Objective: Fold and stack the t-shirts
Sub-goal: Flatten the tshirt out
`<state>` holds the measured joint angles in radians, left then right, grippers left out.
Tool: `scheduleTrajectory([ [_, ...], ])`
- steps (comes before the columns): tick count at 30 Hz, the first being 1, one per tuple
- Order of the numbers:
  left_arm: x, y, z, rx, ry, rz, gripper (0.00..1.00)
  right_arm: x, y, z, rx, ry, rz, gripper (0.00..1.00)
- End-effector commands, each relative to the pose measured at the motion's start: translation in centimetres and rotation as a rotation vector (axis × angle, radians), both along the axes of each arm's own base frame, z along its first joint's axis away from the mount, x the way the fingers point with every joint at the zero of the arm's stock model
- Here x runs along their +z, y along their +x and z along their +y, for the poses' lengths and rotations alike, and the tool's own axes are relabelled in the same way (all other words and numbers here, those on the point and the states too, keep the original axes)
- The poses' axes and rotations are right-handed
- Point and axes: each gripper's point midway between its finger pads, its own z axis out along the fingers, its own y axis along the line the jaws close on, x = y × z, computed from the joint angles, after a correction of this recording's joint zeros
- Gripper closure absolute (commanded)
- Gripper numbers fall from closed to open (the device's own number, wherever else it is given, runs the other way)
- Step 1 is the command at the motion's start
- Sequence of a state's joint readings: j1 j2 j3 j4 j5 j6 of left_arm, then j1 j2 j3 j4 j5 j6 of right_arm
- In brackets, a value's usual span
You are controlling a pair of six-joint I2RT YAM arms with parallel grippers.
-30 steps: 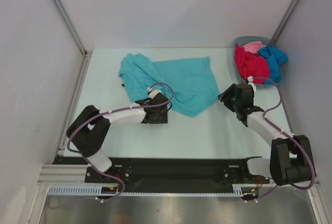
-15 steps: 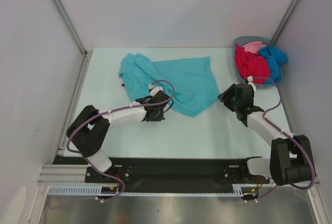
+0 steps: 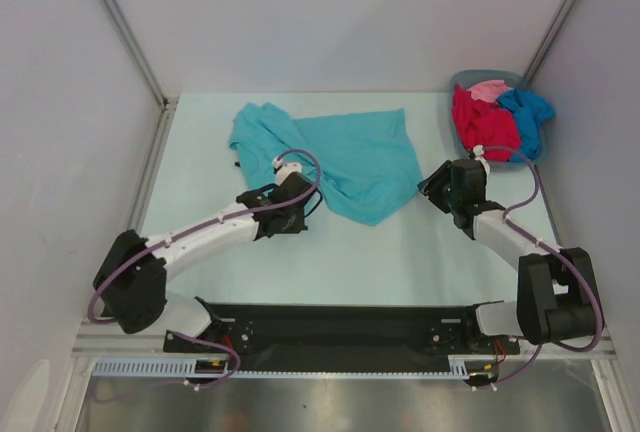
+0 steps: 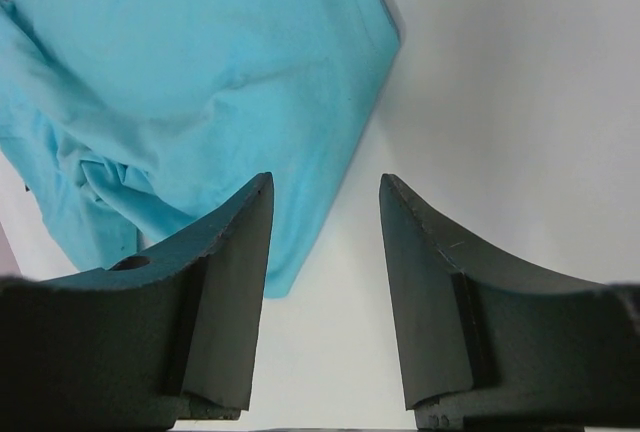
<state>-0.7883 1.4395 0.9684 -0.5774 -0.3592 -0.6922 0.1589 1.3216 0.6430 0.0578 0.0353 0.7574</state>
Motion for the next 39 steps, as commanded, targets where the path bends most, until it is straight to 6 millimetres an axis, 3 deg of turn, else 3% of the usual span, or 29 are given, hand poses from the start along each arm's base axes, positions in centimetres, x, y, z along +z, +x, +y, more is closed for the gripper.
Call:
scheduleTrajectory([
  [1, 2.1, -2.1, 2.7, 0.033, 0.032, -0.006, 1.0, 2.1, 2.3, 0.4, -0.001, 0.027, -0.075, 0.49],
  [4, 2.9, -3.6, 4.3, 0.058, 0.03, 0.001, 1.0, 1.5, 2.6, 0.5, -0.001, 0.039, -0.064, 0.49],
  [12, 1.9, -7.9, 9.0, 0.154, 0.073, 0.062, 1.0, 0.2, 2.4, 0.0, -0.017, 0.043, -0.045, 0.49],
  [19, 4.1, -9.6, 11.4, 0.191, 0.061, 0.037, 1.0, -1.7, 2.3, 0.7, 0.011, 0.102, 0.002, 0.48],
  [24, 7.0, -9.4, 11.4, 0.203, 0.014, 0.008, 1.0, -2.4, 2.7, 0.9, -0.001, 0.127, 0.015, 0.48],
  [29, 7.8, -9.9, 11.4, 0.185, -0.003, 0.018, 1.0, -1.8, 4.2, 0.5, -0.012, 0.13, 0.005, 0.48],
  [35, 5.3, -11.1, 11.5, 0.181, -0.002, 0.08, 0.85, -0.8, 5.1, 0.0, -0.025, 0.142, -0.016, 0.48],
  [39, 4.4, -12.1, 11.5, 0.172, -0.022, 0.116, 0.85, -0.4, 5.6, -0.8, -0.047, 0.158, -0.025, 0.48],
])
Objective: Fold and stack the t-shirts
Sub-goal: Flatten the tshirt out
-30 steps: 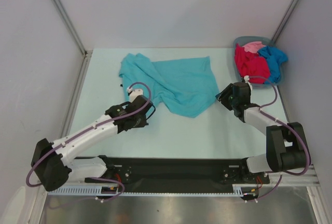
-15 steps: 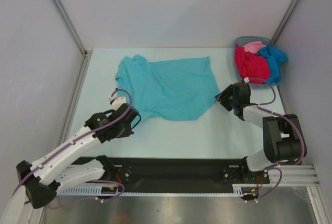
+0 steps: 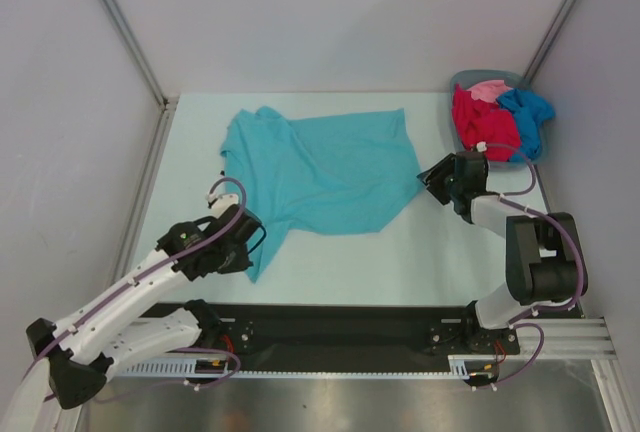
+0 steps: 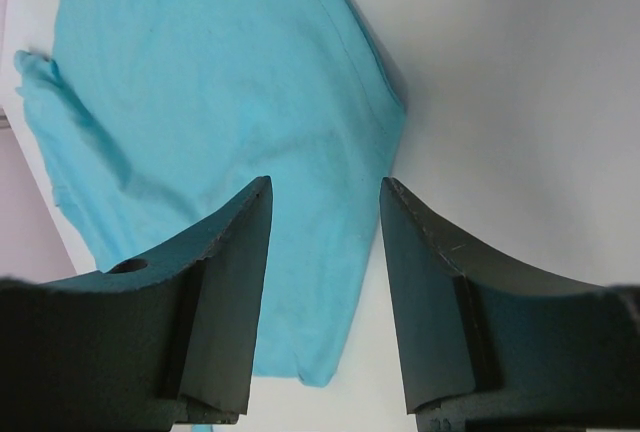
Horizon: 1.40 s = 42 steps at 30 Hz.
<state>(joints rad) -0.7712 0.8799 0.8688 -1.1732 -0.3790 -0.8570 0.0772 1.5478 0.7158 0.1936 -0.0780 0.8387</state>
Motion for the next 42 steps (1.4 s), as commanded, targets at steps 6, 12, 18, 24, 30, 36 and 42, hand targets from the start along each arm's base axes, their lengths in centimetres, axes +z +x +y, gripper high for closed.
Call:
scheduleTrajectory([
  [6, 0.1, -1.5, 0.5, 0.02, -0.049, 0.019, 0.85, 2.5, 2.7, -0.8, -0.033, 0.037, -0.074, 0.48],
  [12, 0.7, 0.9, -1.4, -0.007, -0.075, -0.041, 0.67, 0.5, 2.2, -1.2, -0.035, 0.021, -0.032, 0.48],
  [18, 1.3, 4.5, -5.0, -0.069, -0.093, -0.072, 0.64, -1.6, 0.2, -1.8, -0.051, 0.017, 0.006, 0.47],
  [24, 1.6, 6.8, -7.8, -0.129, -0.101, -0.081, 0.64, -2.3, -0.3, -2.4, -0.052, 0.013, 0.007, 0.47],
  [30, 2.0, 7.5, -9.0, -0.157, -0.128, -0.091, 0.64, -2.4, 0.2, -1.4, -0.02, 0.065, -0.047, 0.47],
  [36, 1.7, 7.8, -9.5, -0.168, -0.137, -0.091, 0.65, -2.8, 0.7, 0.1, 0.022, 0.086, -0.047, 0.51],
  [42, 2.1, 8.3, -10.1, -0.179, -0.151, -0.104, 0.65, -2.8, 1.1, 1.1, 0.048, 0.065, -0.031, 0.94],
])
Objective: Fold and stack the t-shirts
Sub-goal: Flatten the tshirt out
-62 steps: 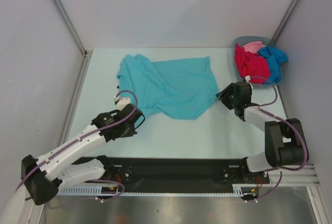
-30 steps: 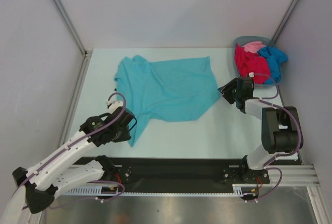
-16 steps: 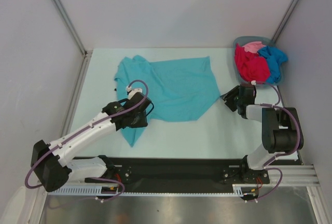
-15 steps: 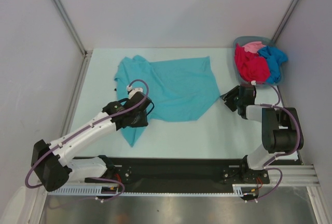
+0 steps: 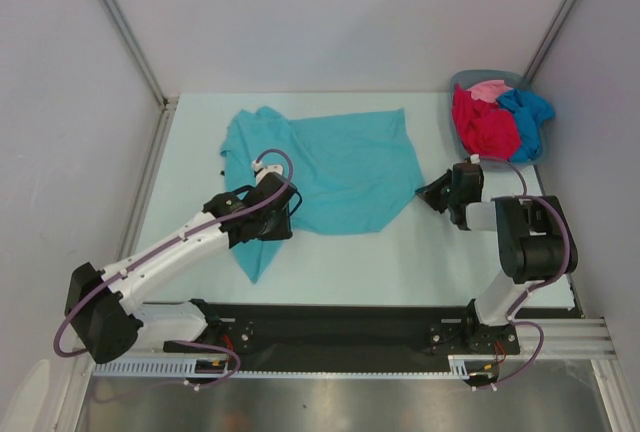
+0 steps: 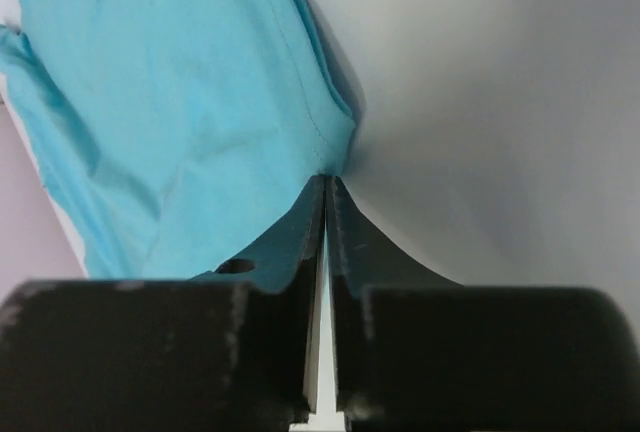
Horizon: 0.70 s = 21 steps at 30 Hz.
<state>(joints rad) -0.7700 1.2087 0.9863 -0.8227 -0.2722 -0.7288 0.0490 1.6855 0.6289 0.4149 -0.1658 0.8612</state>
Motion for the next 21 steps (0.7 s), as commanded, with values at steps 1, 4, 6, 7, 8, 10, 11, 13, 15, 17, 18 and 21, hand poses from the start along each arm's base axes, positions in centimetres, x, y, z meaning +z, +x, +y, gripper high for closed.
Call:
scheduleTrajectory([
  [1, 2.3, 1.4, -1.3, -0.021, -0.058, -0.063, 0.65, 1.5, 1.5, 0.9, 0.024, -0.009, -0.044, 0.97],
  [4, 2.5, 1.4, -1.3, -0.023, -0.064, -0.068, 0.65, 1.8, 1.7, 1.2, 0.031, -0.019, -0.046, 1.0],
  [6, 2.6, 1.3, -1.3, -0.025, -0.067, -0.071, 0.65, 2.1, 1.9, 1.2, 0.033, -0.023, -0.048, 1.0],
  [7, 2.6, 1.3, -1.3, -0.024, -0.069, -0.072, 0.65, 2.2, 2.0, 1.2, 0.029, -0.031, -0.051, 1.0],
  [8, 2.6, 1.3, -1.3, -0.025, -0.069, -0.073, 0.65, 2.3, 2.0, 1.3, 0.032, -0.034, -0.048, 1.0],
  [10, 2.5, 1.2, -1.3, -0.03, -0.074, -0.072, 0.65, 2.6, 2.5, 1.5, 0.034, -0.037, -0.052, 1.0],
  [11, 2.5, 1.2, -1.5, -0.032, -0.08, -0.073, 0.66, 2.8, 2.7, 1.8, 0.043, -0.045, -0.055, 1.0],
  [13, 2.4, 1.2, -1.8, -0.039, -0.089, -0.067, 0.66, 3.9, 4.4, 2.3, 0.049, -0.065, -0.067, 1.0],
  [15, 2.5, 1.3, -2.4, -0.05, -0.106, -0.066, 0.66, 4.2, 5.1, 3.1, 0.074, -0.097, -0.047, 1.0],
  [17, 2.6, 1.4, -2.7, -0.056, -0.114, -0.067, 0.66, 5.4, 7.1, 3.7, 0.083, -0.125, -0.048, 1.0],
  [18, 2.6, 1.4, -2.8, -0.057, -0.116, -0.067, 0.67, 5.7, 7.7, 4.2, 0.094, -0.133, -0.049, 1.0],
  [21, 2.6, 1.5, -3.0, -0.061, -0.12, -0.069, 0.67, 6.4, 9.9, 6.3, 0.133, -0.159, -0.046, 1.0],
])
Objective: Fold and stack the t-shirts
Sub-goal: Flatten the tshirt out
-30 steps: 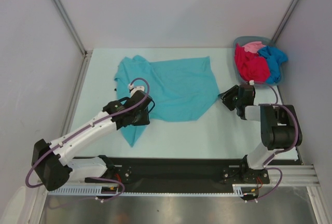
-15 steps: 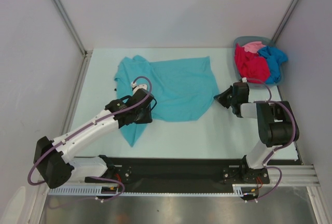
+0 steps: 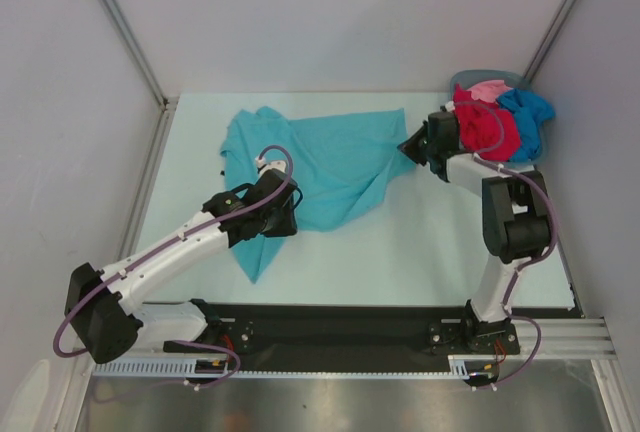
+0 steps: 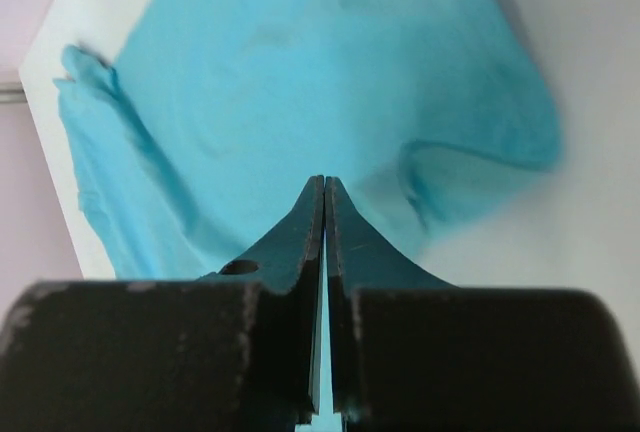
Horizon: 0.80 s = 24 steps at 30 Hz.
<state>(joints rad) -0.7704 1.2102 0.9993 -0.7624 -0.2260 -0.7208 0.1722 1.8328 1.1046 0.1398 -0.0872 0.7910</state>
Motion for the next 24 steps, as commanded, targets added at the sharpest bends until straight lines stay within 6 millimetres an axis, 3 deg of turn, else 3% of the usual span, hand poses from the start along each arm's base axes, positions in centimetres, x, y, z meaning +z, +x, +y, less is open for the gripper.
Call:
scheduleTrajectory([
  [1, 1.6, 0.9, -1.3, -0.029, -0.05, -0.047, 0.67, 0.3, 1.9, 1.9, 0.039, -0.075, 0.023, 1.0],
  [6, 1.6, 0.9, -1.5, -0.035, -0.055, -0.048, 0.67, -1.5, 3.8, 5.6, 0.102, -0.134, 0.083, 0.98],
  [8, 1.8, 0.9, -1.5, -0.035, -0.06, -0.057, 0.67, -2.7, 3.1, 6.2, 0.118, -0.137, 0.109, 0.85],
  [12, 1.6, 0.8, -1.4, -0.04, -0.058, -0.056, 0.67, -3.0, 1.3, 4.9, 0.104, -0.151, 0.112, 0.62],
  [14, 1.3, 0.7, -1.4, -0.043, -0.059, -0.051, 0.67, -2.5, 0.6, 3.7, 0.081, -0.142, 0.102, 0.54],
  [18, 0.9, 0.8, -2.0, -0.057, -0.079, -0.045, 0.68, -0.9, -1.5, 0.9, 0.013, -0.151, 0.074, 0.5],
  [24, 0.9, 0.5, -2.3, -0.069, -0.089, -0.045, 0.68, 4.3, -1.5, -0.8, -0.01, -0.146, -0.024, 0.5],
])
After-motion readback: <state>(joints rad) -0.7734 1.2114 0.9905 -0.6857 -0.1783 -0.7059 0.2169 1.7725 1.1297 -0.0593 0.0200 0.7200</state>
